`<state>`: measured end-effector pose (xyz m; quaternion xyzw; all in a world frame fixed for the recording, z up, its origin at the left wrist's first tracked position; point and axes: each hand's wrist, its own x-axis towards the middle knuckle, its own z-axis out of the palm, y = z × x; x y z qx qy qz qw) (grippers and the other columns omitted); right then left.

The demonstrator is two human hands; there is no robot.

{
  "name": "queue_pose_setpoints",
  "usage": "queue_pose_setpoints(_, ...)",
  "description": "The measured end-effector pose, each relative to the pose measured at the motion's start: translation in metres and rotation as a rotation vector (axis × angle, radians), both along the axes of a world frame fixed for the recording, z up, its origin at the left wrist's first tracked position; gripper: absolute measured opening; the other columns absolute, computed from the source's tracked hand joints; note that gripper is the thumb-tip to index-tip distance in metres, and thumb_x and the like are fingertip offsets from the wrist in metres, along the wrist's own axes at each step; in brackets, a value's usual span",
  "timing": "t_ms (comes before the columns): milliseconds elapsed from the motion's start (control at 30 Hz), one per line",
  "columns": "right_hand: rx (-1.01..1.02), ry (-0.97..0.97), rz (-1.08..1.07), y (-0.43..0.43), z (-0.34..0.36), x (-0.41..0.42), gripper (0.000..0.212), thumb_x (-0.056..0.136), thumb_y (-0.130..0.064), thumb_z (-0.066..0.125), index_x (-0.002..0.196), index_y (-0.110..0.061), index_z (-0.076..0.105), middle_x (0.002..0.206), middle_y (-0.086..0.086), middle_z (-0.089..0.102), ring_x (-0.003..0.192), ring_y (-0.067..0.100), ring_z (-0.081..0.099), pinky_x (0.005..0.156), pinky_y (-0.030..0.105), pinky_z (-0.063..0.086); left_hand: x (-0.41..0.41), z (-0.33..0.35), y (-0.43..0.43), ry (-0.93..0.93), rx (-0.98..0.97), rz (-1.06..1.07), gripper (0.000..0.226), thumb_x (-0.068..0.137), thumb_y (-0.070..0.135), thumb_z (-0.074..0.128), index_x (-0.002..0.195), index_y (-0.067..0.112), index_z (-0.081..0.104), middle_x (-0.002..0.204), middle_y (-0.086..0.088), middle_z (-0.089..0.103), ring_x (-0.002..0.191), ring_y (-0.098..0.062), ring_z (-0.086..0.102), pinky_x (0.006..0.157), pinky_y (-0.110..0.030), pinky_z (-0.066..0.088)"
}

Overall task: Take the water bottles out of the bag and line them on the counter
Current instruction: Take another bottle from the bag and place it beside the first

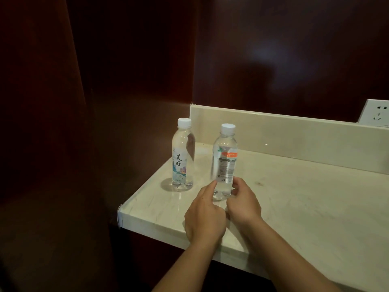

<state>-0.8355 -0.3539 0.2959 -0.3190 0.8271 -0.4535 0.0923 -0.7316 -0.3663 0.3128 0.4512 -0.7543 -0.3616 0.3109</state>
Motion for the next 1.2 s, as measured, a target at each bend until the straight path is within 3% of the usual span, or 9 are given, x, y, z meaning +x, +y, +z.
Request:
queue_pose_setpoints(133, -0.117, -0.132, -0.030, -0.0001, -0.0024, -0.0003, 0.033, 0.086, -0.006, 0.042, 0.107, -0.028, 0.054, 0.101, -0.009, 0.065, 0.092, 0.018, 0.063, 0.083, 0.044, 0.055, -0.0017, -0.0027, -0.0022, -0.059, -0.029, -0.061, 0.068, 0.089, 0.005, 0.037, 0.148, 0.036, 0.024, 0.154, 0.021, 0.023, 0.139, -0.007, 0.029, 0.108, -0.027, 0.031)
queue_pose_setpoints(267, -0.239, -0.219, -0.047, 0.0013, -0.0048, -0.0016, 0.039, 0.080, 0.006, 0.037, 0.098, -0.020, 0.059, 0.104, -0.003, 0.064, 0.097, 0.019, 0.062, 0.085, 0.041, 0.054, -0.0032, -0.0048, -0.0040, -0.071, -0.044, -0.064, 0.071, 0.086, 0.005, 0.039, 0.149, 0.032, 0.020, 0.152, 0.019, 0.024, 0.134, -0.009, 0.033, 0.102, -0.029, 0.038)
queue_pose_setpoints(400, -0.282, -0.223, 0.032, 0.0073, -0.0016, -0.0002, 0.054, 0.085, 0.011, 0.040, 0.129, -0.017, 0.055, 0.116, -0.002, 0.061, 0.107, 0.012, 0.054, 0.089, 0.025, 0.042, -0.0022, -0.0033, -0.0026, -0.041, 0.032, -0.047, 0.075, 0.086, 0.007, 0.039, 0.148, 0.040, 0.014, 0.152, 0.012, 0.033, 0.132, -0.019, 0.041, 0.102, -0.033, 0.038)
queue_pose_setpoints(567, -0.260, -0.143, 0.060, 0.0077, -0.0015, -0.0021, 0.057, 0.083, 0.013, 0.042, 0.125, -0.019, 0.061, 0.116, -0.001, 0.056, 0.112, 0.013, 0.052, 0.092, 0.023, 0.038, -0.0030, -0.0023, -0.0026, -0.046, -0.007, -0.075, 0.075, 0.085, 0.004, 0.039, 0.149, 0.036, 0.017, 0.154, 0.018, 0.022, 0.136, -0.013, 0.034, 0.104, -0.031, 0.038)
queue_pose_setpoints(667, -0.277, -0.177, 0.070, 0.0078, -0.0009, -0.0027, 0.055, 0.083, 0.013, 0.041, 0.125, -0.016, 0.061, 0.121, -0.003, 0.055, 0.111, 0.010, 0.050, 0.095, 0.025, 0.041, -0.0032, -0.0016, -0.0036, -0.016, -0.005, -0.065, 0.071, 0.085, 0.004, 0.040, 0.147, 0.035, 0.024, 0.145, 0.020, 0.031, 0.124, -0.011, 0.043, 0.095, -0.031, 0.045)
queue_pose_setpoints(800, -0.313, -0.251, 0.094, 0.0062, -0.0017, -0.0015, 0.045, 0.083, 0.013, 0.048, 0.113, -0.019, 0.060, 0.112, -0.004, 0.064, 0.111, 0.014, 0.059, 0.092, 0.027, 0.048, -0.0008, -0.0025, -0.0045, 0.009, 0.033, -0.079, 0.073, 0.084, 0.007, 0.040, 0.146, 0.042, 0.023, 0.150, 0.020, 0.033, 0.130, -0.013, 0.043, 0.100, -0.030, 0.039)
queue_pose_setpoints(967, -0.304, -0.251, 0.078, 0.0054, -0.0039, -0.0057, 0.064, 0.084, 0.013, 0.039, 0.141, -0.015, 0.044, 0.120, 0.001, 0.060, 0.096, 0.017, 0.058, 0.089, 0.039, 0.051, -0.0014, -0.0009, -0.0045, -0.033, 0.030, -0.101, 0.077, 0.086, 0.006, 0.039, 0.150, 0.040, 0.012, 0.157, 0.020, 0.014, 0.139, -0.011, 0.028, 0.108, -0.030, 0.033)
queue_pose_setpoints(1133, -0.269, -0.240, 0.164, 0.0035, -0.0059, -0.0022, 0.070, 0.079, 0.012, 0.038, 0.136, -0.027, 0.049, 0.131, -0.002, 0.059, 0.115, 0.019, 0.060, 0.097, 0.045, 0.048, -0.0043, -0.0004, -0.0065, -0.041, 0.028, -0.080, 0.076, 0.084, 0.008, 0.039, 0.150, 0.038, 0.016, 0.153, 0.020, 0.024, 0.134, -0.014, 0.037, 0.104, -0.031, 0.036)
queue_pose_setpoints(1200, -0.277, -0.265, 0.153, 0.0037, -0.0040, -0.0039, 0.071, 0.080, 0.017, 0.035, 0.141, -0.020, 0.043, 0.133, -0.002, 0.055, 0.113, 0.015, 0.056, 0.101, 0.042, 0.047, -0.0040, -0.0007, -0.0067, -0.049, 0.065, -0.067, 0.074, 0.085, 0.010, 0.038, 0.149, 0.040, 0.016, 0.153, 0.017, 0.031, 0.133, -0.019, 0.041, 0.104, -0.033, 0.036)
